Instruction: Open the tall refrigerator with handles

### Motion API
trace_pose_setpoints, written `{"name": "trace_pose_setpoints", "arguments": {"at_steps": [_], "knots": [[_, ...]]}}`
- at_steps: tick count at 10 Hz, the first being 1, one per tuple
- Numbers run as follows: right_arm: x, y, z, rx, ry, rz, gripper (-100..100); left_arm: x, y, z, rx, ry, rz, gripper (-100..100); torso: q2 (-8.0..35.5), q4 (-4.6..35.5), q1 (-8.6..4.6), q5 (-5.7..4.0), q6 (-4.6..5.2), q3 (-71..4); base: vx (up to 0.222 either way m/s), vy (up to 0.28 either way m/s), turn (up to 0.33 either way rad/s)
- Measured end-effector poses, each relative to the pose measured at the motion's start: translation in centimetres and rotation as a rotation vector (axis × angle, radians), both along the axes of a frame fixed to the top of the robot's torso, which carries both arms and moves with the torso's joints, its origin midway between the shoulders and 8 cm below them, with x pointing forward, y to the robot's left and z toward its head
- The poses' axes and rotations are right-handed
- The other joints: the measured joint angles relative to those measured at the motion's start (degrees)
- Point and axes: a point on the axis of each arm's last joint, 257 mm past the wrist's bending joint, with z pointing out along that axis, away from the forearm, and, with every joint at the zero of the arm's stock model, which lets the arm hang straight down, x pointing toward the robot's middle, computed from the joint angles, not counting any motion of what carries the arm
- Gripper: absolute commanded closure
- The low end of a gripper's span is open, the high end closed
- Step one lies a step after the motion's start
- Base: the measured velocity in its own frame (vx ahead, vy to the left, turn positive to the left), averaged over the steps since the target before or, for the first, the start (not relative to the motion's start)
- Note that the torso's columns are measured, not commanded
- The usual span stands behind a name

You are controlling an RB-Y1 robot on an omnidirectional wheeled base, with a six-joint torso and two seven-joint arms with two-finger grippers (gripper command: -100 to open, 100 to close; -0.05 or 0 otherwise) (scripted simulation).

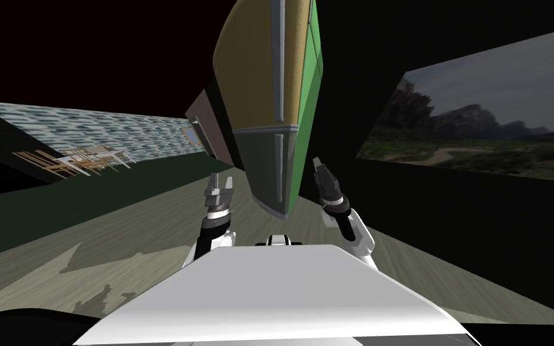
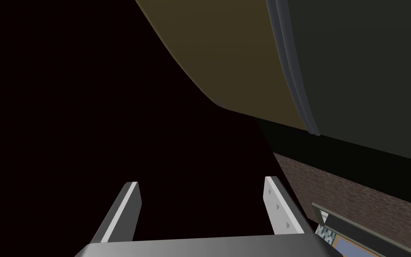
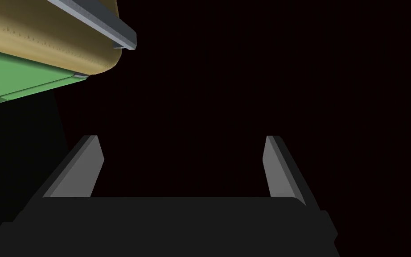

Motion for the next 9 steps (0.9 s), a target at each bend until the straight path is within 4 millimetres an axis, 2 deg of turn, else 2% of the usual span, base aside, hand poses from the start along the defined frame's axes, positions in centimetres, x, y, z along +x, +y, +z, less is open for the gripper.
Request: {"name": "trace_pose_setpoints", "arguments": {"at_steps": [9], "knots": [[-1.1,6.1,0.9,-0.304,-0.295,-0.055,-100,0.0,0.0,0.0,0.0,0.0,0.0,0,0.0,0.0,-0.01,0.0,0.02,0.0,0.017,0.004,-0.052]]}}
